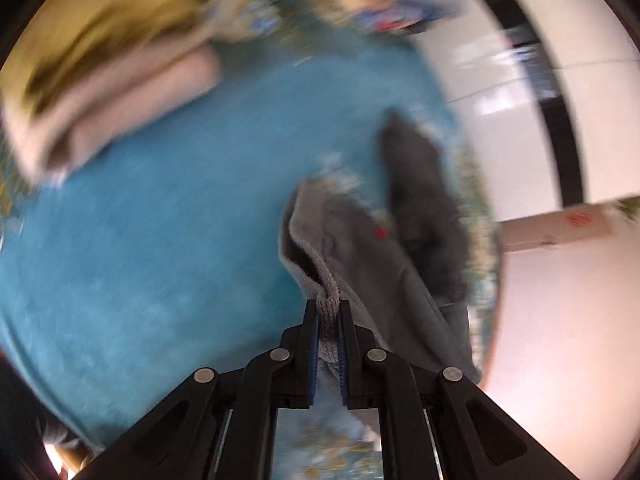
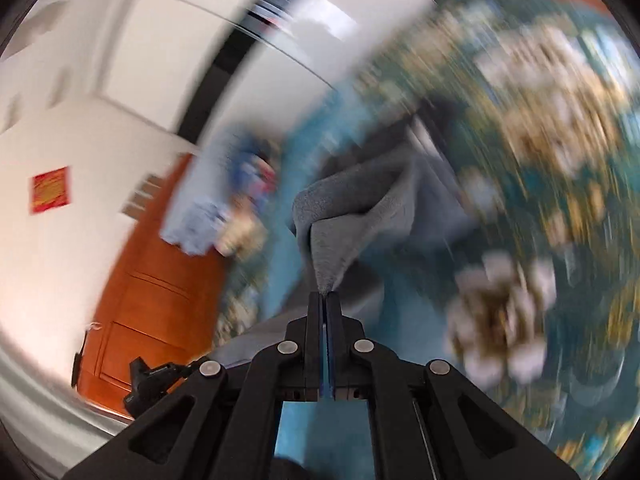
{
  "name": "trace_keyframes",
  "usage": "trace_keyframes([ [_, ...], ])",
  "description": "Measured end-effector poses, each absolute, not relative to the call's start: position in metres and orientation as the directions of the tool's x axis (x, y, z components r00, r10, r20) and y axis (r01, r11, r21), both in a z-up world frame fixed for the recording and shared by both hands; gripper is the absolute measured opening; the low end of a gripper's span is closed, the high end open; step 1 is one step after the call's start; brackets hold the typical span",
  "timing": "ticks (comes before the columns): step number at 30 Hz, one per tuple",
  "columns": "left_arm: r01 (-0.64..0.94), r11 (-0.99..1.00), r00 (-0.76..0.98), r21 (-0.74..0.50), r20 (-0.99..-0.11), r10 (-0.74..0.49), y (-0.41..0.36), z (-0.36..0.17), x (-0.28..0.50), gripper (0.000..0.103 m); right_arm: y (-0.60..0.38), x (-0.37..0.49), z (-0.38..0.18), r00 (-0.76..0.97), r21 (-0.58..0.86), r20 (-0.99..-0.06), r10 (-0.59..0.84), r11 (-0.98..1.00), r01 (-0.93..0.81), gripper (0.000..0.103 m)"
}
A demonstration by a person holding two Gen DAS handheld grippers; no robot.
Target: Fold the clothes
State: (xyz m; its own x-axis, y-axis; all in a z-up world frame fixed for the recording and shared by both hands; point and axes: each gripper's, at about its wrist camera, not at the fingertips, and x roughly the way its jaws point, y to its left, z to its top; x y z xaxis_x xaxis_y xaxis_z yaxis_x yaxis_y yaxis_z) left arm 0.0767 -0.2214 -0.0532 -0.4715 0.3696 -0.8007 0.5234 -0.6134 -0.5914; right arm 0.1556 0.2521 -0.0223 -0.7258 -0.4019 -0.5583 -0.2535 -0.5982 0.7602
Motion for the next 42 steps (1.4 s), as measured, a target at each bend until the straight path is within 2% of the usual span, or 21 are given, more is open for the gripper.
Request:
trace_keyframes([
  [2,0.585,-0.614,-0.392,-0.529,-0.848,0.357,-0.222,-0.084,0.086,0.008,0.246,0.166,-0.055,-0.691,0.758,-0.594,-0.413,-0.576,-0.307,0.000],
  [6,0.638,-0.599,-0.362,-0.484,-0.875,0.322,-0.225,-0.098,0.093,0.008,0.245,0.181,-0.094,-0.623,0.725,-0.663,-0.416,-0.564,-0.395,0.000],
  [11,0.677,-0.544,-0.376,-0.495,-0.869,0.322,-0.234,-0.110,0.097,0.008,0.271,0.184,-0.100,-0.640,0.734,-0.658,-0.397,-0.530,-0.425,0.000],
  [15,0.707,-0.498,-0.388,-0.503,-0.864,0.322,-0.241,-0.119,0.101,0.008,0.285,0.168,-0.108,-0.618,0.702,-0.692,-0.374,-0.549,-0.454,0.002],
  [21,0.721,-0.474,-0.404,-0.506,-0.862,0.305,-0.245,-0.125,0.102,0.009,0.278,0.126,-0.130,-0.579,0.724,-0.683,-0.445,-0.522,-0.452,0.003],
  [23,0.703,-0.506,-0.410,-0.500,-0.866,0.286,-0.241,-0.119,0.099,0.009,0.277,0.116,-0.142,-0.591,0.741,-0.668,-0.452,-0.469,-0.480,0.012],
  [24,0.693,-0.522,-0.413,-0.497,-0.868,0.277,-0.240,-0.117,0.098,0.009,0.277,0.112,-0.149,-0.597,0.749,-0.661,-0.455,-0.442,-0.493,0.026],
  [25,0.676,-0.555,-0.416,-0.485,-0.873,0.256,-0.236,-0.111,0.096,0.009,0.276,0.107,-0.155,-0.603,0.757,-0.654,-0.457,-0.415,-0.506,0.032],
  [32,0.581,-0.706,-0.431,-0.403,-0.889,0.153,-0.212,-0.092,0.081,0.009,0.285,0.087,-0.184,-0.619,0.736,-0.673,-0.406,-0.275,-0.619,0.031],
  [33,0.578,-0.712,-0.430,-0.399,-0.890,0.150,-0.212,-0.091,0.081,0.009,0.286,0.086,-0.187,-0.613,0.726,-0.681,-0.401,-0.262,-0.635,0.027],
  [35,0.575,-0.716,-0.429,-0.395,-0.891,0.147,-0.212,-0.090,0.081,0.009,0.289,0.084,-0.193,-0.599,0.709,-0.696,-0.396,-0.247,-0.660,0.009],
  [36,0.574,-0.719,-0.428,-0.393,-0.892,0.145,-0.213,-0.090,0.081,0.009,0.289,0.083,-0.193,-0.597,0.705,-0.700,-0.392,-0.248,-0.664,0.005],
  [39,0.577,-0.708,-0.436,-0.407,-0.887,0.154,-0.214,-0.091,0.082,0.009,0.288,0.082,-0.181,-0.638,0.745,-0.662,-0.394,-0.245,-0.621,0.003],
  [42,0.580,-0.702,-0.435,-0.413,-0.886,0.161,-0.215,-0.093,0.083,0.009,0.286,0.080,-0.149,-0.708,0.811,-0.586,-0.395,-0.272,-0.519,0.003],
])
